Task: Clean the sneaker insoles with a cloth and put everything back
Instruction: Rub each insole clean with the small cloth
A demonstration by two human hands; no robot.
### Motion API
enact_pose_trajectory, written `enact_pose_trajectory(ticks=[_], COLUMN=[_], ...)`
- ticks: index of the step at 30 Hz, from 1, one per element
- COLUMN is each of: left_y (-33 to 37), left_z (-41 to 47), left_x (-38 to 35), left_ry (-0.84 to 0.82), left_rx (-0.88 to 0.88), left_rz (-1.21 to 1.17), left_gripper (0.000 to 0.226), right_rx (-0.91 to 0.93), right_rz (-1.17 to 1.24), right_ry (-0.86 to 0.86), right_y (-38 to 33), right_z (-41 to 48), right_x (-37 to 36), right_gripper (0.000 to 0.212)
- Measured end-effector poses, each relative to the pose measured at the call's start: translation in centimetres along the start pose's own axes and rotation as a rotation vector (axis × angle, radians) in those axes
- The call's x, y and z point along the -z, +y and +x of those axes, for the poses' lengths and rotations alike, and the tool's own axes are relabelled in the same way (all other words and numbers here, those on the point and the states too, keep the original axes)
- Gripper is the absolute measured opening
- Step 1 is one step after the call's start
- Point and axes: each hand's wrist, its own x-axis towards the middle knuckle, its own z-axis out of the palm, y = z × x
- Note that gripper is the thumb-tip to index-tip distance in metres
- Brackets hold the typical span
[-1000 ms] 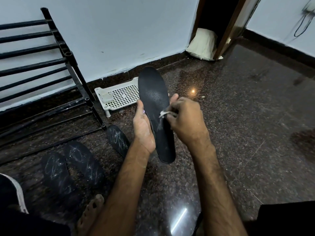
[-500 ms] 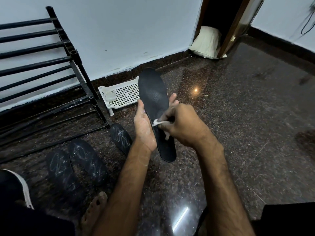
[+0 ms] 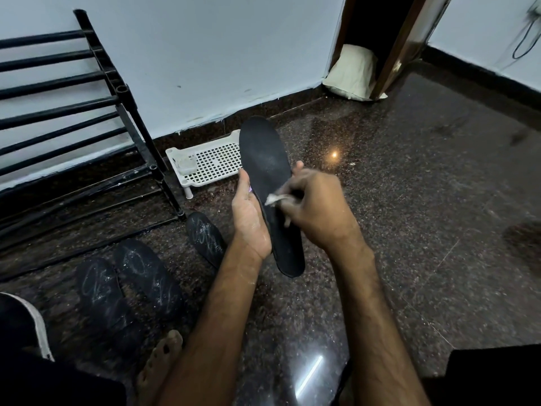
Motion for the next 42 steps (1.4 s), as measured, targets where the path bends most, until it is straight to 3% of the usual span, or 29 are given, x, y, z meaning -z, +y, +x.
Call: enact_pose_trajectory(ticks=[2, 3, 6, 7, 11, 12, 14, 17, 18, 20, 23, 25, 29, 30, 34, 42], left_y=[0.0, 0.0, 0.2, 0.2, -0.1, -0.2, -0.1, 0.0, 0.0, 0.1, -0.1, -0.3, 0.3, 0.6, 1.0, 0.7], left_z=[0.0, 0.1, 0.1, 0.2, -0.1, 0.0, -0.2, 0.0, -0.1, -0.1, -0.3, -0.4, -0.3, -0.2, -0.1, 0.3], left_x=[-0.2, 0.1, 0.1, 0.2, -0.5, -0.4, -0.2, 0.5, 0.4, 0.2, 0.1, 0.2, 0.8, 0.8, 1.1, 1.7], left_ry=[-0.002, -0.010, 0.008, 0.008, -0.029, -0.018, -0.004, -0.010, -0.008, -0.056, -0.090, -0.084, -0.053, -0.079, -0.186, -0.196], left_rx=[0.017, 0.026, 0.032, 0.025, 0.009, 0.015, 0.035, 0.055, 0.050, 0.065, 0.063, 0.084, 0.067, 0.059, 0.052, 0.049], left_rz=[0.019, -0.011, -0.055, -0.046, 0.027, 0.034, 0.000, -0.069, -0.088, -0.112, -0.034, -0.018, -0.085, -0.105, -0.125, -0.003], left_gripper=[0.074, 0.074, 0.080, 0.079, 0.076, 0.074, 0.072, 0.073, 0.071, 0.071, 0.074, 0.072, 0.072, 0.072, 0.076, 0.074], right_rx=[-0.004, -0.004, -0.019, -0.019, -0.041, -0.037, 0.024, 0.054, 0.033, 0.001, 0.017, 0.054, 0.027, 0.007, -0.131, -0.209], right_rz=[-0.019, -0.012, 0.033, 0.045, -0.031, -0.044, 0.007, 0.097, 0.104, 0.109, 0.035, 0.002, 0.053, 0.065, 0.176, 0.145], right_ry=[0.141, 0.112, -0.203, -0.220, 0.196, 0.232, 0.132, -0.228, -0.279, -0.190, 0.128, 0.177, -0.291, -0.324, -0.066, 0.068], right_y=[0.2, 0.2, -0.4, -0.6, 0.0, 0.0, -0.3, -1.2, -1.1, -0.3, 0.1, -0.4, -0.9, -0.5, 1.3, 2.2], right_z=[0.4, 0.3, -0.5, -0.7, 0.3, 0.4, 0.5, -0.5, -0.7, -0.7, -0.1, 0.2, -0.8, -1.2, -2.0, -2.2], right_x=[-0.1, -0.1, 0.6, 0.5, -0.6, -0.8, -0.8, 0.3, 0.7, 1.1, 0.1, -0.5, 1.3, 1.8, 3.5, 4.1], right_gripper=[0.014, 0.013, 0.009, 0.009, 0.012, 0.013, 0.012, 0.008, 0.008, 0.008, 0.012, 0.014, 0.007, 0.007, 0.003, 0.007])
